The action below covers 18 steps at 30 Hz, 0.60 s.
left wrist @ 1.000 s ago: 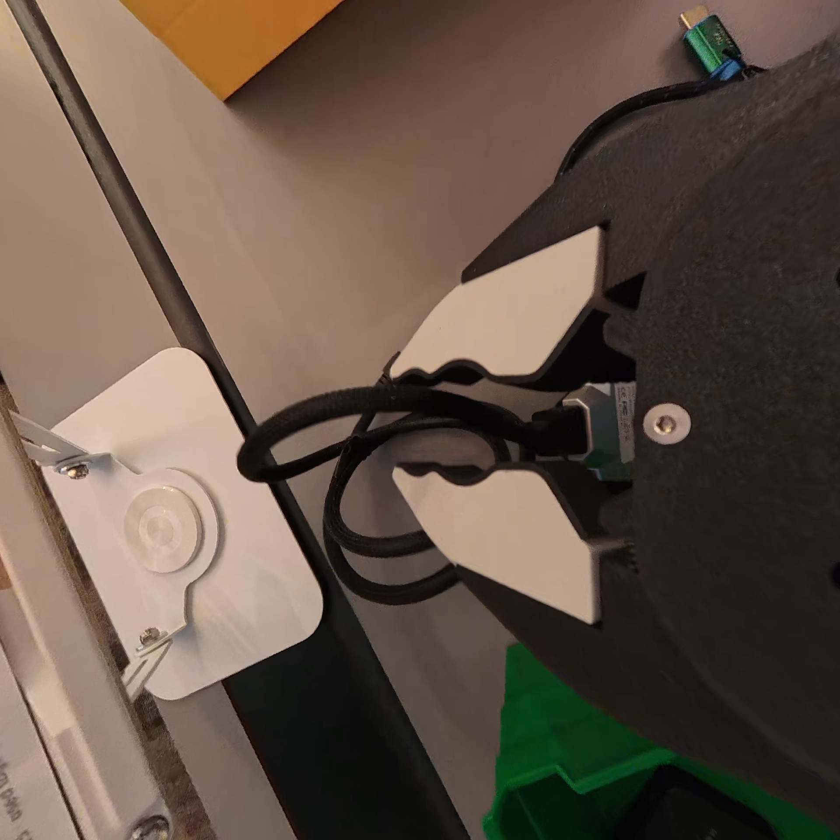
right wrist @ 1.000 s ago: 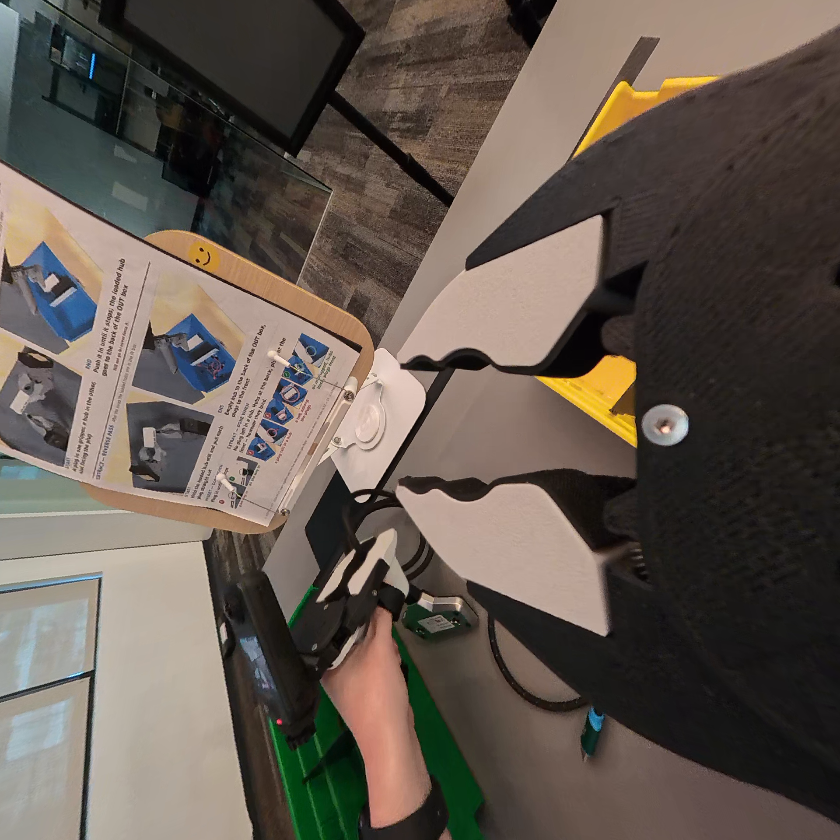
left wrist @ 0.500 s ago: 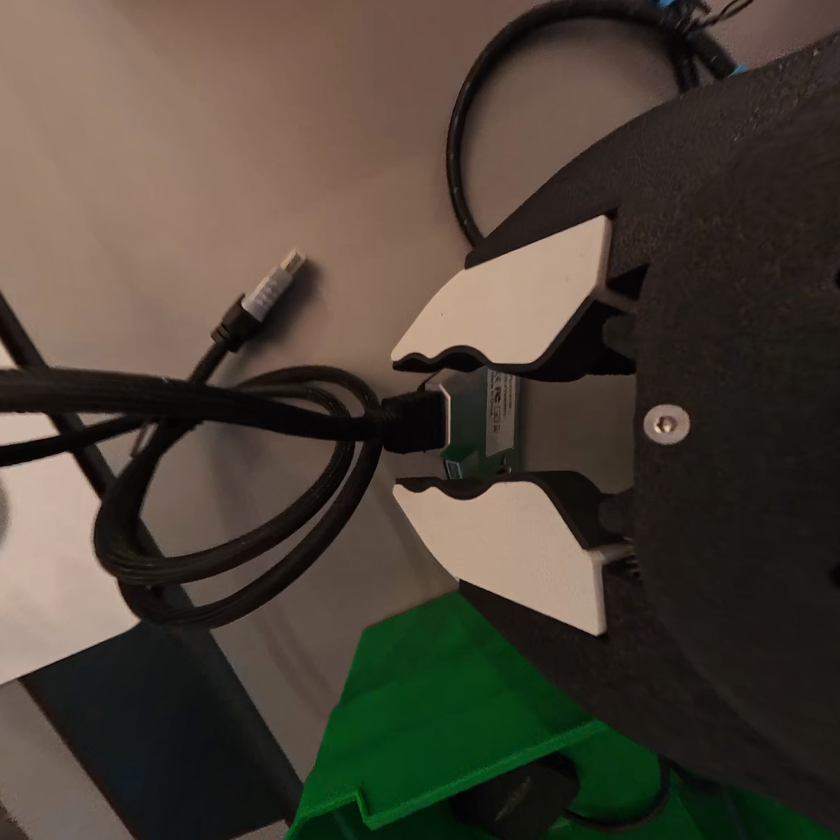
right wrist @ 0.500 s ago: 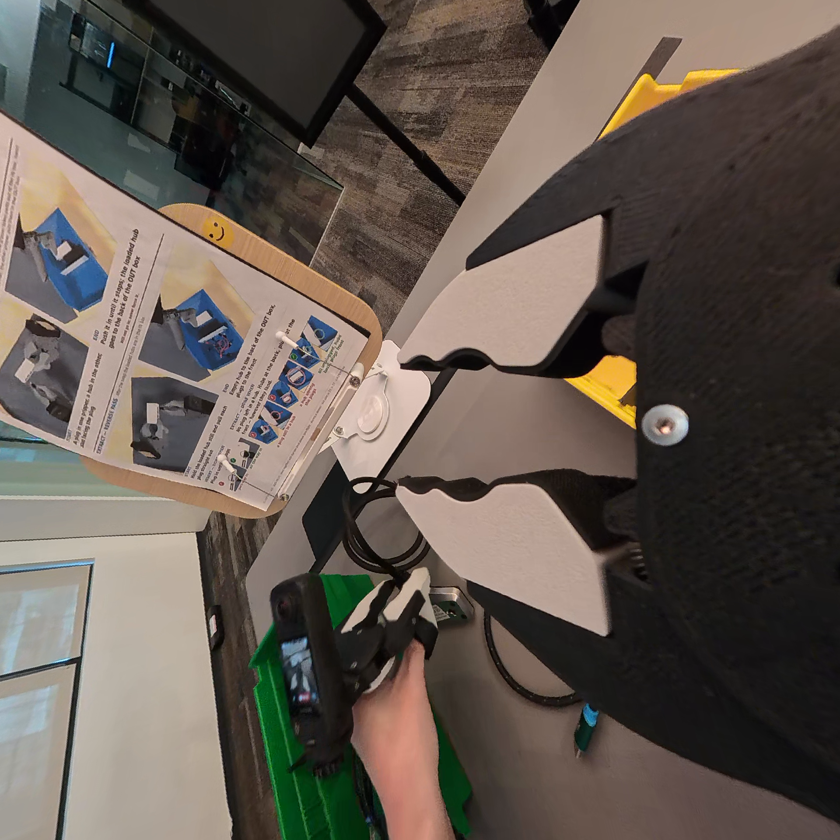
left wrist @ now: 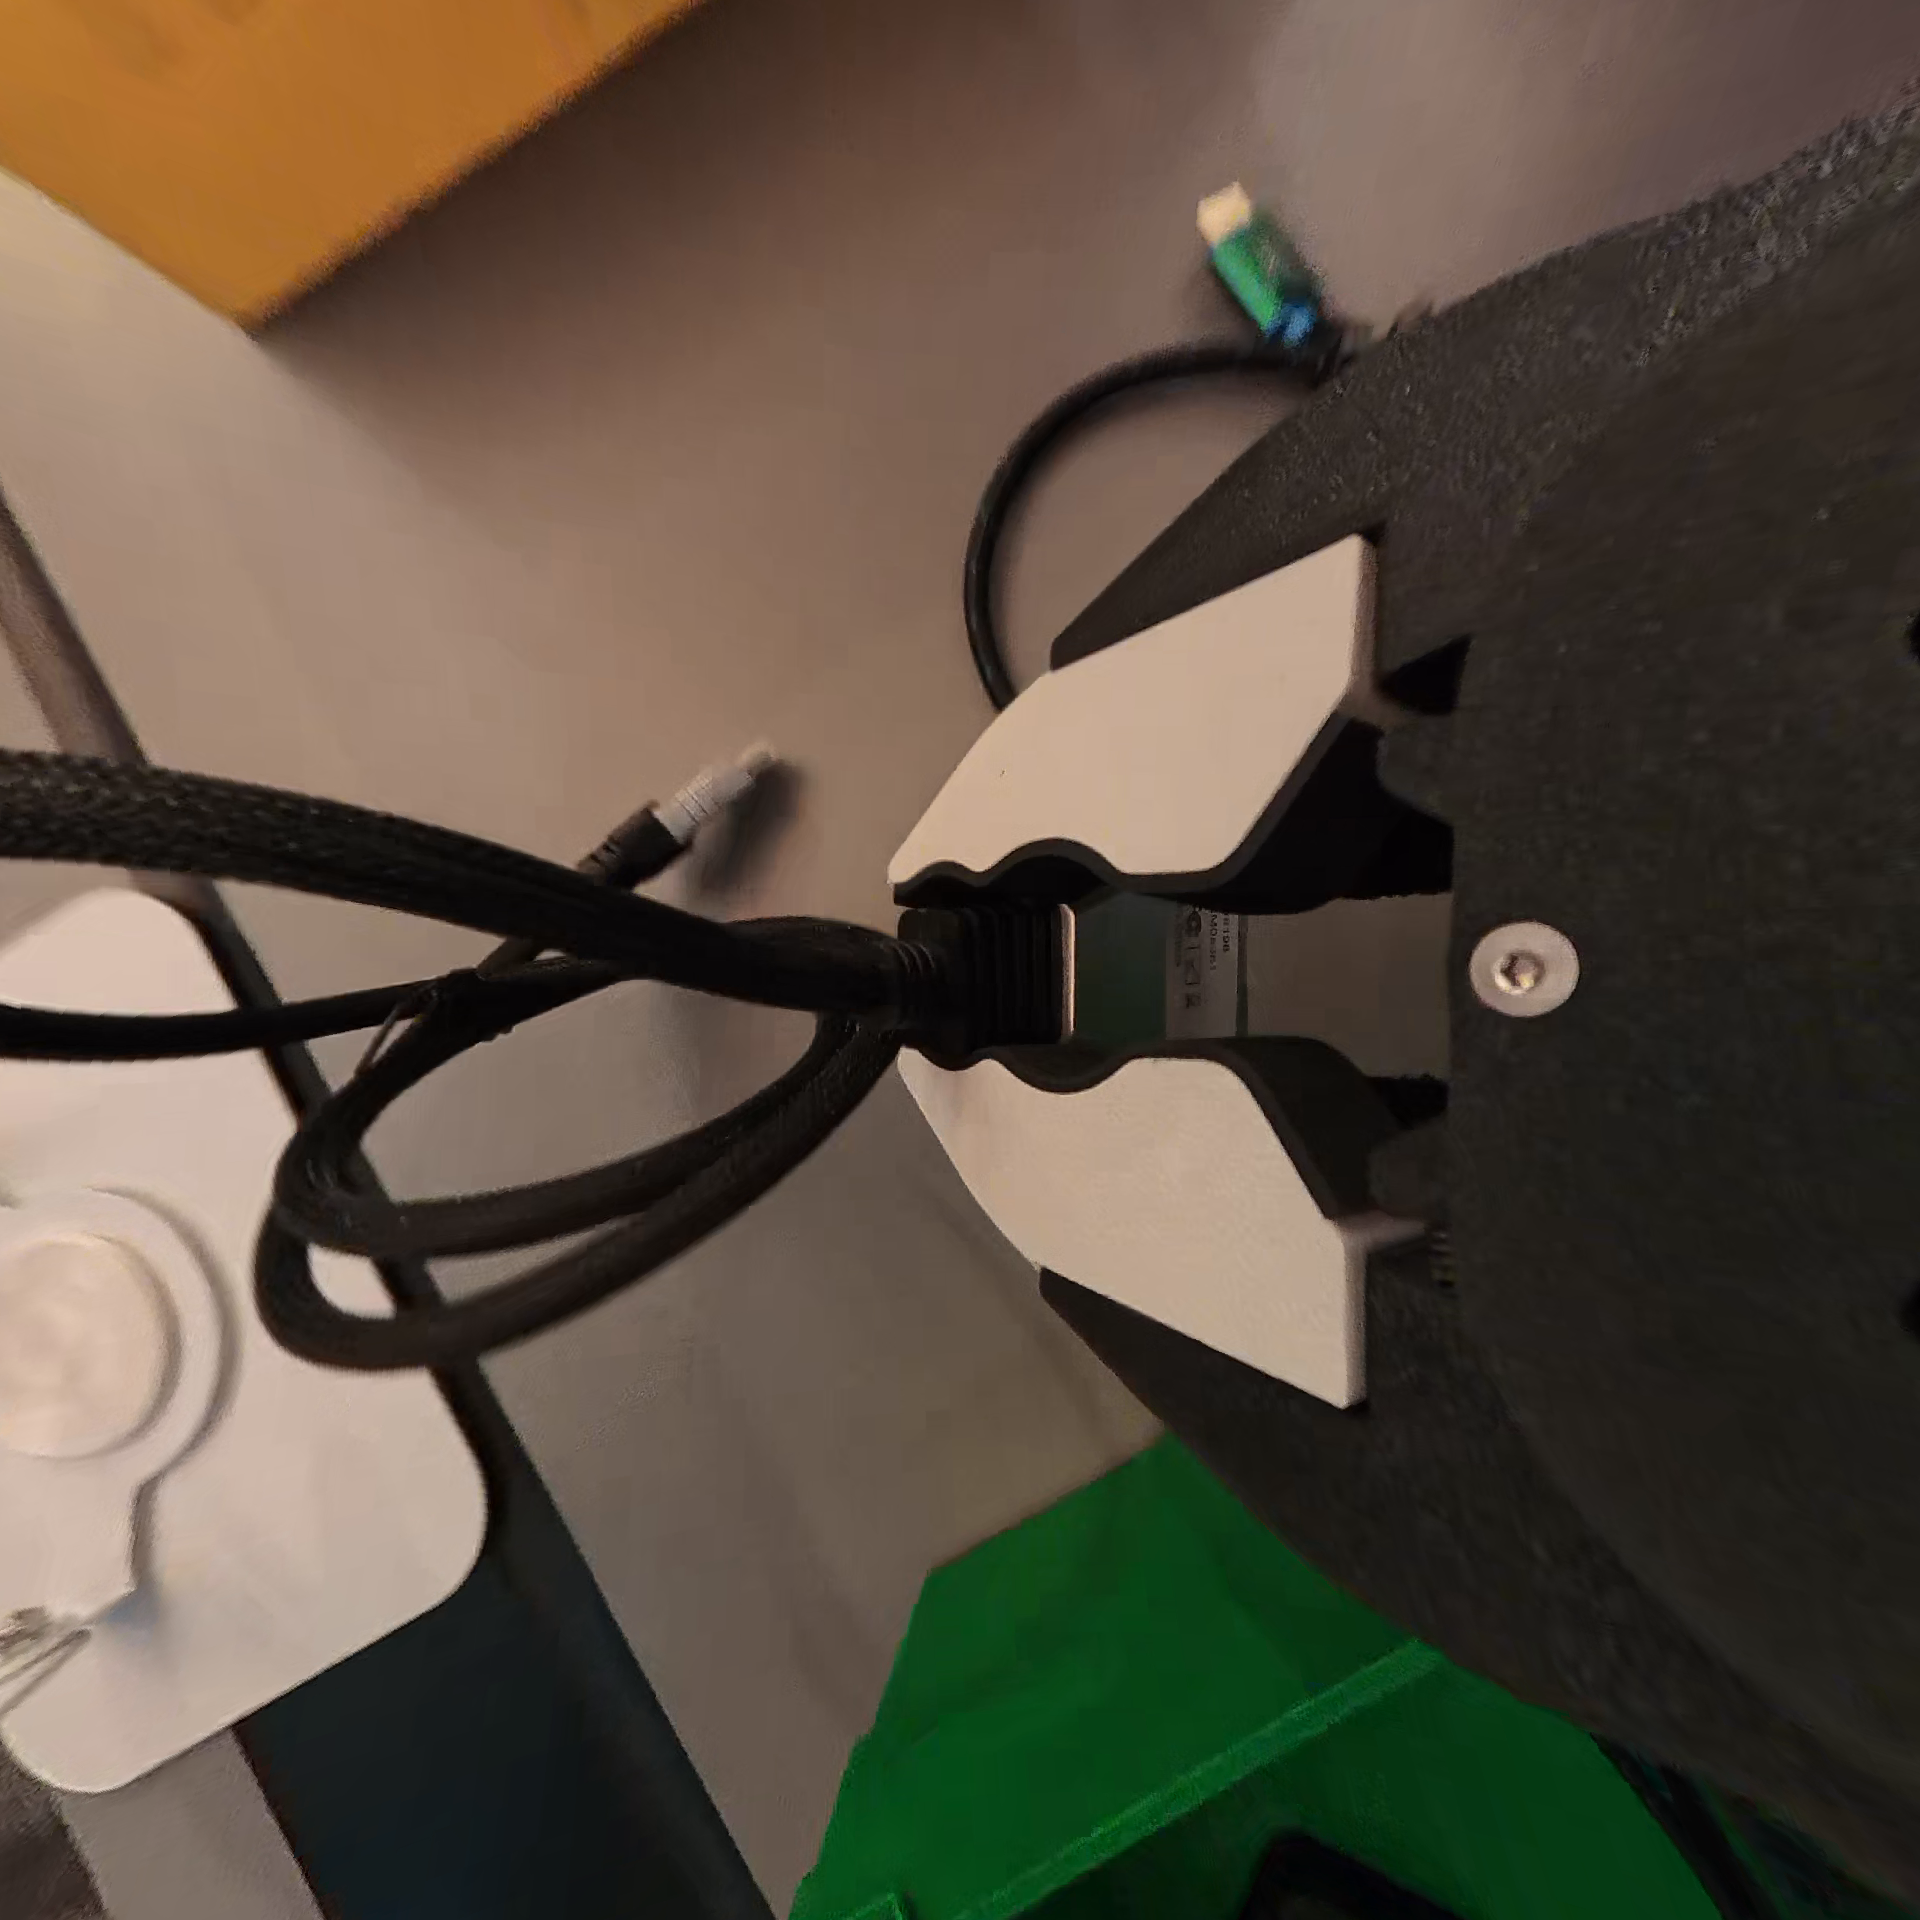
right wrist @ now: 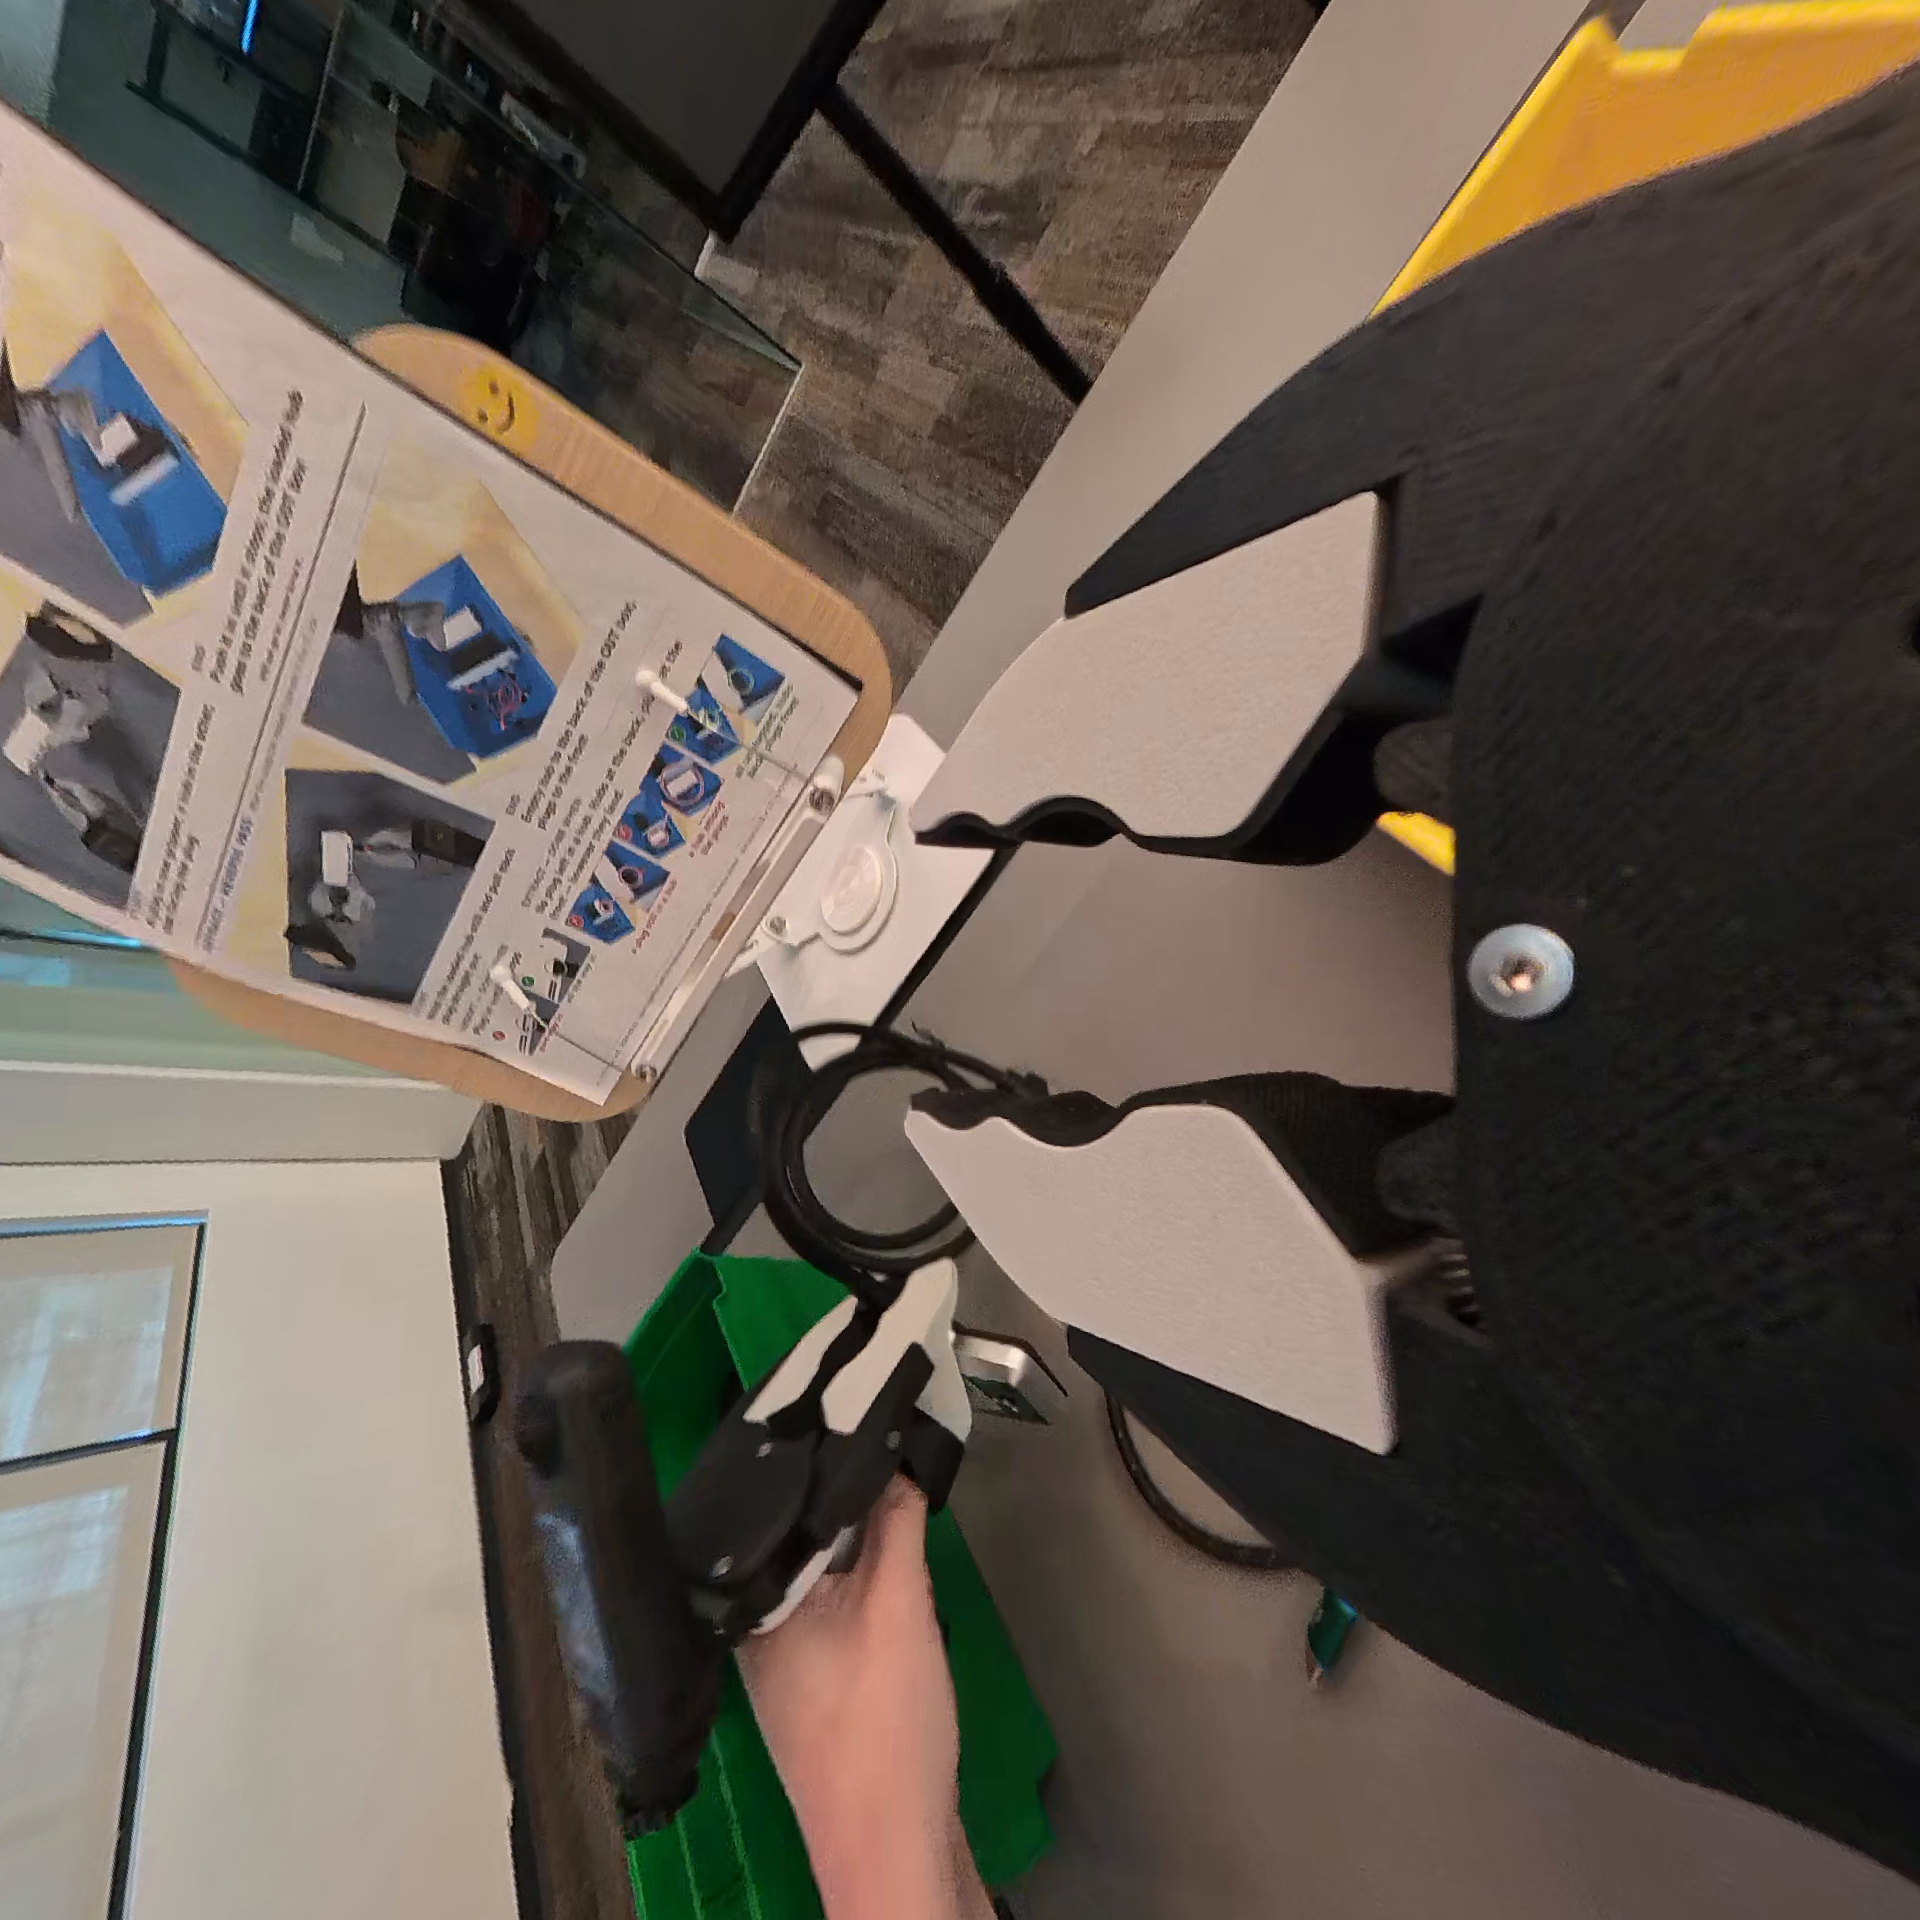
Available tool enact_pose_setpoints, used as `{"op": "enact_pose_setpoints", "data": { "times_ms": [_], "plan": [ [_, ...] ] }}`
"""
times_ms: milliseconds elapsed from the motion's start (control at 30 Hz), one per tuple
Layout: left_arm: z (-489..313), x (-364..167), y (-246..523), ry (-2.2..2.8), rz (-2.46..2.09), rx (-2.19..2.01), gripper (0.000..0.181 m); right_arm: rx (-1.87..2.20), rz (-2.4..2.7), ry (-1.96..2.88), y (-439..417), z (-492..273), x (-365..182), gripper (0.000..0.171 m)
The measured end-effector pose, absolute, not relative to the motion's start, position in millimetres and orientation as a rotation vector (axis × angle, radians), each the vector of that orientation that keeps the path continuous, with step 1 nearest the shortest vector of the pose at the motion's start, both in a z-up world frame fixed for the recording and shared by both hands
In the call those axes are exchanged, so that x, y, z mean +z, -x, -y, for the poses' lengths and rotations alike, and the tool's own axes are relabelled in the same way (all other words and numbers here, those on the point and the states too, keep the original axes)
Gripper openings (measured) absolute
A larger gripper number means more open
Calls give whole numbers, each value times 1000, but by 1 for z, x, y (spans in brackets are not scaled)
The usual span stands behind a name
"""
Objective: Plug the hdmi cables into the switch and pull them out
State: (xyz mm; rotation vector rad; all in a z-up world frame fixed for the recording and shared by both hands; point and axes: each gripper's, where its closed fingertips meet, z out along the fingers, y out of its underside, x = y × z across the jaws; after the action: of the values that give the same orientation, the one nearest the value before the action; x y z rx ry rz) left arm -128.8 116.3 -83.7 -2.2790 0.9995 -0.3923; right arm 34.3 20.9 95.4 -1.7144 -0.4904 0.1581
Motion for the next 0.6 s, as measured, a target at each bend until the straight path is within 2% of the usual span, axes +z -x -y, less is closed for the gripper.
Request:
{"op": "enact_pose_setpoints", "data": {
  "times_ms": [133, 233, 333, 600],
  "plan": [
    [-102, -38, 116, 2199, -891, -703, 23, 288, 579, 1700, 15, -23, 84, 46],
    [-98, -4, 111, 2135, -787, -916, 23, 394, 620, 1606, 61, -23, 82, 53],
    [-97, 22, 110, 2093, -709, -1064, 23, 377, 580, 1562, 88, -30, 70, 56],
    [-91, 51, 98, 2016, -543, -1394, 23, 279, 537, 1566, 116, -42, 32, 55]
  ]
}}
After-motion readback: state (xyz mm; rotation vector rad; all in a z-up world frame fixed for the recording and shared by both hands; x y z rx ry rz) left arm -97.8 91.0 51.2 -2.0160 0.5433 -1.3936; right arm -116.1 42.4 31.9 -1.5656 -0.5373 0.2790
